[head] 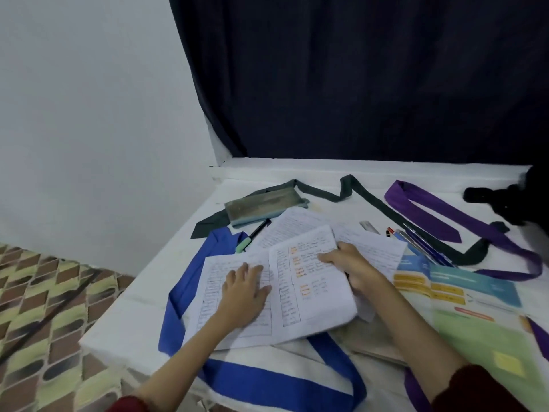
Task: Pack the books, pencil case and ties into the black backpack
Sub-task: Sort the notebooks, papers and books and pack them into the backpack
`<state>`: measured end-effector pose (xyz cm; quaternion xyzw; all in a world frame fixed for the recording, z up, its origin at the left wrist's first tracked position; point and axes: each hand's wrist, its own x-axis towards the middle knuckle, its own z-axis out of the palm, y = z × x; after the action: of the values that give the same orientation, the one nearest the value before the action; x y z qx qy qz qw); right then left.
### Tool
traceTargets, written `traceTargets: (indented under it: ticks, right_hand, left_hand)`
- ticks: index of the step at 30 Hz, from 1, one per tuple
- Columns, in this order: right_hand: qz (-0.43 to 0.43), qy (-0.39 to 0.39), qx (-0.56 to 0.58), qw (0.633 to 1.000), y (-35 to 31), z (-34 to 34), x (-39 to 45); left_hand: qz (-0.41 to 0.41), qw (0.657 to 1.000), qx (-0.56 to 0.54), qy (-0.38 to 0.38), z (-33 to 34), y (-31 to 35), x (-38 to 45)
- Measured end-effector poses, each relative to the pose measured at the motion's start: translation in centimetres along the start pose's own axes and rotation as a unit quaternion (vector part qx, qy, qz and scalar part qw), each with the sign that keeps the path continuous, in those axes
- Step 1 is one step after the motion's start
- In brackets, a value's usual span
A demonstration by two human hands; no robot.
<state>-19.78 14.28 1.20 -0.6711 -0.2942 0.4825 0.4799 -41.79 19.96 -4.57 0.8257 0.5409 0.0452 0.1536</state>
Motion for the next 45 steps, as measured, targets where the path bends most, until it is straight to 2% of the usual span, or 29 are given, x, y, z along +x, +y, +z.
traceTargets:
  ticks: [2, 5, 9, 11, 16, 18, 20, 24, 25, 27, 28, 31, 34, 36, 39, 42, 43, 45]
  right_hand:
    - [-0.04, -0.023, -0.041, 0.998, -1.4, 0.5, -0.5]
    - [-0.14, -0.014, -0.099, 0.985, -4.0, 0.3, -2.0]
    - [-0.263, -0.045, -0.13, 0.955, -8.5, -1.6, -4.8]
    - [-0.306, -0.045, -0.148, 0.939, -10.1, -2.9, -5.8]
    - [-0.366, 0.007, -0.152, 0.918, -11.9, -5.6, -6.3]
    - [-0.377, 0.04, -0.122, 0.917, -11.6, -6.2, -6.0]
    - [-0.385, 0.067, -0.088, 0.916, -11.0, -6.3, -5.5]
    - [-0.349, 0.088, -0.007, 0.933, -9.3, -5.4, -4.2]
    - [-0.332, 0.081, -0.007, 0.94, -9.0, -5.0, -3.9]
    - [-0.303, 0.061, -0.007, 0.951, -8.2, -4.3, -3.2]
    - [-0.292, 0.052, 0.001, 0.955, -7.8, -4.0, -2.9]
    - [-0.277, 0.025, 0.012, 0.96, -7.4, -3.9, -2.7]
    - [-0.257, 0.006, -0.03, 0.966, -7.5, -4.8, -2.8]
    - [-0.242, -0.029, -0.07, 0.967, -7.7, -5.4, -3.0]
    - [-0.259, -0.007, -0.15, 0.954, -7.9, -5.3, -3.2]
    - [-0.298, 0.041, -0.126, 0.945, -7.8, -5.1, -2.9]
    - [-0.303, 0.05, -0.126, 0.943, -7.8, -5.3, -2.9]
    - [-0.299, 0.057, -0.117, 0.945, -7.8, -5.8, -2.9]
  left_hand:
    - [0.004, 0.999, -0.044, 0.007, -0.8, -0.5, 0.6]
    - [0.002, 0.99, -0.133, 0.04, -3.1, -1.6, 2.1]
    - [0.11, 0.98, -0.137, 0.098, -7.5, -0.9, 3.2]
    - [0.136, 0.981, -0.122, 0.069, -9.9, -0.1, 3.8]
    - [0.106, 0.991, -0.072, 0.025, -14.8, -0.4, 6.6]
    - [0.095, 0.989, -0.115, 0.009, -16.1, -0.7, 7.3]
    - [0.091, 0.972, -0.216, 0.008, -17.0, -0.2, 7.4]
    - [0.098, 0.885, -0.448, 0.082, -16.8, 3.9, 6.3]
    - [0.108, 0.869, -0.472, 0.101, -16.3, 5.4, 5.9]
    - [0.138, 0.858, -0.48, 0.117, -15.1, 8.3, 5.1]
    - [0.155, 0.852, -0.49, 0.102, -14.5, 9.5, 4.7]
    - [0.193, 0.829, -0.525, -0.017, -12.9, 11.7, 4.3]
    - [0.223, 0.835, -0.493, -0.101, -11.5, 12.4, 5.5]
    - [0.238, 0.844, -0.466, -0.116, -10.6, 12.4, 6.3]
    - [0.26, 0.858, -0.436, -0.072, -9.1, 12.9, 6.9]
    - [0.238, 0.866, -0.435, 0.055, -8.0, 13.3, 8.2]
    - [0.223, 0.863, -0.448, 0.071, -7.8, 13.2, 8.8]
    - [0.202, 0.841, -0.5, 0.037, -7.8, 13.0, 9.5]
